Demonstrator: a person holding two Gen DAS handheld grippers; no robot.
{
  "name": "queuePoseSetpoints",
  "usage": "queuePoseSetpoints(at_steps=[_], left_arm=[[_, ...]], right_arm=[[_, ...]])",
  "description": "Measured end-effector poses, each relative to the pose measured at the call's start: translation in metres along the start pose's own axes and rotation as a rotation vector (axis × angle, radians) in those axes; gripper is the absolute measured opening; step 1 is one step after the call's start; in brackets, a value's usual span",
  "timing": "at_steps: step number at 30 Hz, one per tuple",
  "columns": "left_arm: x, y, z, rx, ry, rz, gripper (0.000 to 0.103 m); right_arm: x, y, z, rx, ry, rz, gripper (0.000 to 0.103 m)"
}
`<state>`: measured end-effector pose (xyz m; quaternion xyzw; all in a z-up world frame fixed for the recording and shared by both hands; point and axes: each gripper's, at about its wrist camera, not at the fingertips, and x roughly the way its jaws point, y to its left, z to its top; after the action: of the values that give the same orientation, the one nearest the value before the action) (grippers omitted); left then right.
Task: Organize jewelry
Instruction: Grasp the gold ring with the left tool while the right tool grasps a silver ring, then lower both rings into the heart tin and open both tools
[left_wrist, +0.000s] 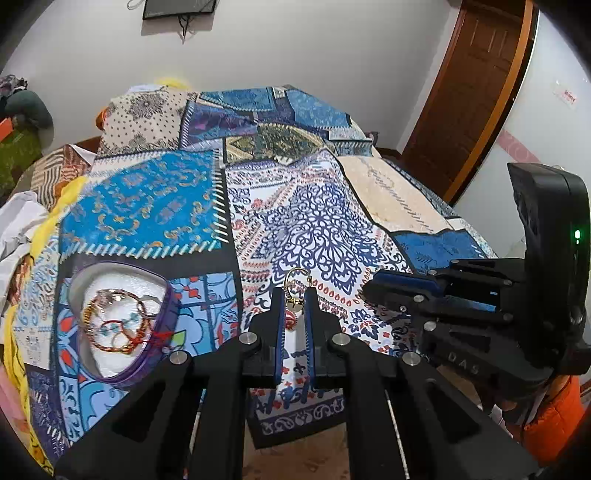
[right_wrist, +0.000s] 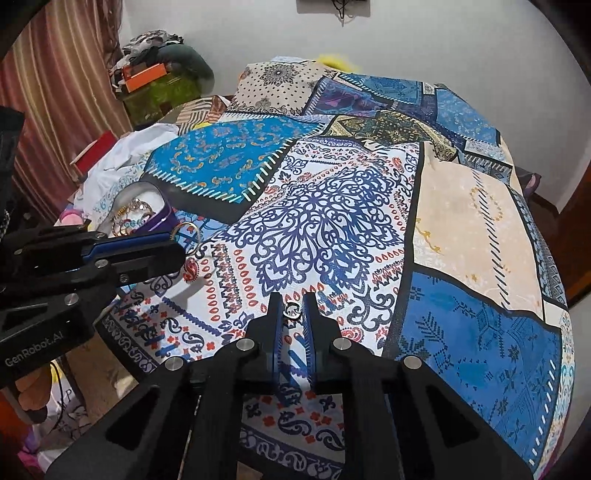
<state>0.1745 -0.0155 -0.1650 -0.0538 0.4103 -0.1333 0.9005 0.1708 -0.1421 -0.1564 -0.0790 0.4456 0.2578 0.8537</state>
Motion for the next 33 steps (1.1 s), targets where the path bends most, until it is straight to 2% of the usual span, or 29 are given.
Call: queuePoseSetpoints(at_steps=[9,20,27,33], left_arm=[[-0.042,0.006,0.006,-0.003,-0.082,0.024,0.008],[-0.115,0.028,0.015,-0.019,-0.246,0.092,0.008],[-0.143,0.058,0.011,-0.052,-0.294,0.147,0.008],[-0.144,0.084,-0.001,-0.084,-0.272,0.18,0.008]], right_arm=[[-0.042,0.014,0.022,0.003,-0.126,-0.015,0.009],[-0.1,0.055,0.055,-0.035,-0.314,0.007,0.009],[-0.096,0.088,0.068,-0.076,-0.342,0.05,0.01],[-0.067,0.109,0.076,-0.099,-0.297,0.101,0.01]])
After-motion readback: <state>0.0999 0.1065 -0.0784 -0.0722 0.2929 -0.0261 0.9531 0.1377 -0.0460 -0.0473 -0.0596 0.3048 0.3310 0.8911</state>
